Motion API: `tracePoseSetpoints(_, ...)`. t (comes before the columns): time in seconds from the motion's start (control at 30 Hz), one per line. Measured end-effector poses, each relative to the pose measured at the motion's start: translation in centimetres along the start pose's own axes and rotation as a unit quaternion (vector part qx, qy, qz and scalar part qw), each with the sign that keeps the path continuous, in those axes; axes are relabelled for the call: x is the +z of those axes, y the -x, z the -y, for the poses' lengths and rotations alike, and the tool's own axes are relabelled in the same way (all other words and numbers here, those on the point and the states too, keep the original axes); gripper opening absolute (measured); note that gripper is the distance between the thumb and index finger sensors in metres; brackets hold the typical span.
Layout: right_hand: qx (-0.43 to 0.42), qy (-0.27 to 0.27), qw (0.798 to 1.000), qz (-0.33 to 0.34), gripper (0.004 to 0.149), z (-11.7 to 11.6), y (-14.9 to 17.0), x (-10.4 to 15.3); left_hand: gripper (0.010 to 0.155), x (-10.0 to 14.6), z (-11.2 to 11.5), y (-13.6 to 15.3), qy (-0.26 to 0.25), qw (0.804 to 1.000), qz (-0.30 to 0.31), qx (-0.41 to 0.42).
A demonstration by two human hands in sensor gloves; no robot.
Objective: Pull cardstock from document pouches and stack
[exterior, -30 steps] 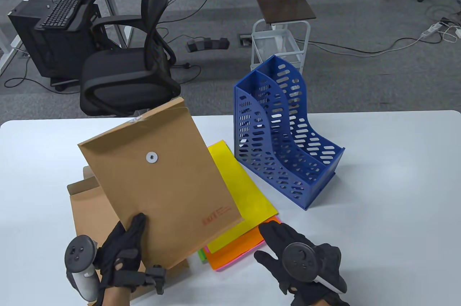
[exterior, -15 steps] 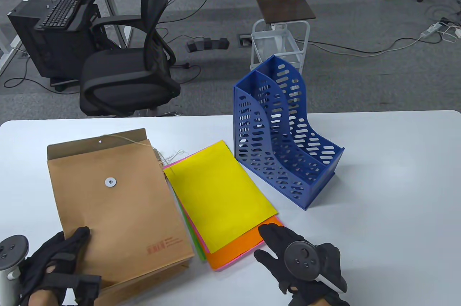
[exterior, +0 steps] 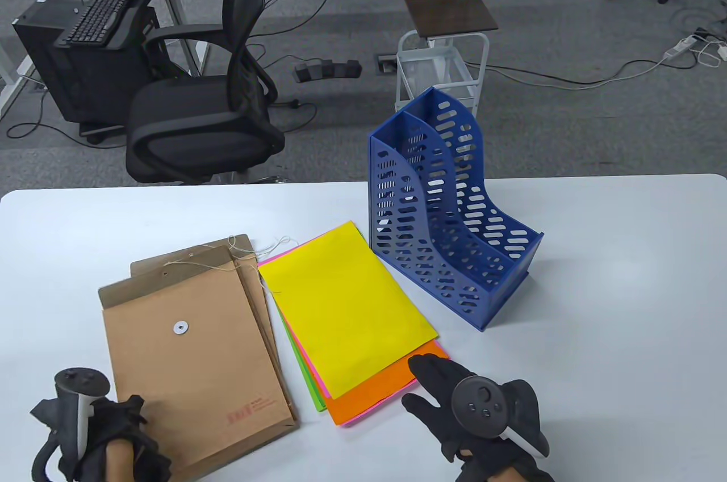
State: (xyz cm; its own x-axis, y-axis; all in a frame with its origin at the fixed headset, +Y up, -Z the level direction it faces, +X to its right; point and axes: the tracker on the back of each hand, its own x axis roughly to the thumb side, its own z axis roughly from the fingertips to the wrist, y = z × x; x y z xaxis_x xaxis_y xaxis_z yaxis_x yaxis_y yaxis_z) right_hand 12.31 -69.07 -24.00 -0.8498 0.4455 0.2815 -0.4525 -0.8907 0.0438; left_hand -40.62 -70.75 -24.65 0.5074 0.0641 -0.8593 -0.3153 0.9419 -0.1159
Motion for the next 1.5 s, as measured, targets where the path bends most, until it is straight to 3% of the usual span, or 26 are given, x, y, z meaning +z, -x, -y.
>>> tracePoseSetpoints(0.1,0.0,0.002,1.0,0.0,0.066,0.1,0.0,0.0,0.08,1.4,-2.0,-1.5,-0.045,0.997,0.062,0.024)
tracePoseSetpoints(0.2,-0.001,0.011,1.0,0.002,0.068,0.3,0.0,0.0,0.071,4.6,-4.4,-4.1,-0.107,0.973,0.19,0.08)
tracePoseSetpoints(0.3,0.001,0.025,1.0,0.002,0.071,0.5,0.2,0.1,0.067,9.9,-5.9,-7.0,-0.148,0.913,0.337,0.174)
tracePoseSetpoints(0.33,0.007,0.03,1.0,-0.004,0.074,0.5,0.3,0.1,0.067,12.2,-6.1,-7.9,-0.159,0.885,0.385,0.21)
tracePoseSetpoints(0.37,0.011,0.038,0.999,-0.01,0.076,0.6,0.4,0.1,0.068,14.6,-5.9,-8.8,-0.155,0.843,0.458,0.235)
tracePoseSetpoints(0.43,0.006,0.042,0.999,-0.011,0.077,0.6,0.6,0.1,0.068,18.1,-4.9,-9.9,-0.157,0.788,0.535,0.262)
tracePoseSetpoints(0.57,0.005,0.051,0.999,-0.015,0.078,0.7,0.7,0.2,0.067,21.7,-0.7,-11.4,-0.15,0.743,0.594,0.269)
tracePoseSetpoints(0.63,0.018,0.056,0.998,-0.018,0.079,0.7,0.7,0.1,0.067,21.5,2.0,-11.9,-0.159,0.747,0.595,0.249)
tracePoseSetpoints(0.7,0.028,0.058,0.998,-0.019,0.079,0.5,0.8,0.0,0.067,20.2,5.3,-12.1,-0.157,0.764,0.582,0.229)
tracePoseSetpoints(0.77,0.035,0.053,0.998,-0.021,0.079,0.2,0.9,-0.2,0.067,19.3,7.0,-12.4,-0.077,0.791,0.577,0.19)
tracePoseSetpoints(0.8,0.04,0.048,0.998,-0.021,0.079,0.0,0.9,-0.3,0.066,18.9,7.6,-12.2,-0.077,0.794,0.57,0.196)
tracePoseSetpoints(0.87,0.046,0.047,0.998,-0.021,0.079,-0.3,0.9,-0.4,0.067,18.4,7.3,-12.1,-0.096,0.805,0.559,0.174)
tracePoseSetpoints(1.03,0.058,0.039,0.997,-0.014,0.079,-0.8,0.7,-0.5,0.067,17.9,6.1,-11.2,-0.092,0.791,0.554,0.243)
tracePoseSetpoints(1.5,0.073,0.038,0.997,0.011,0.078,-1.4,-0.1,-0.6,0.065,17.9,6.5,-11.2,-0.092,0.791,0.56,0.229)
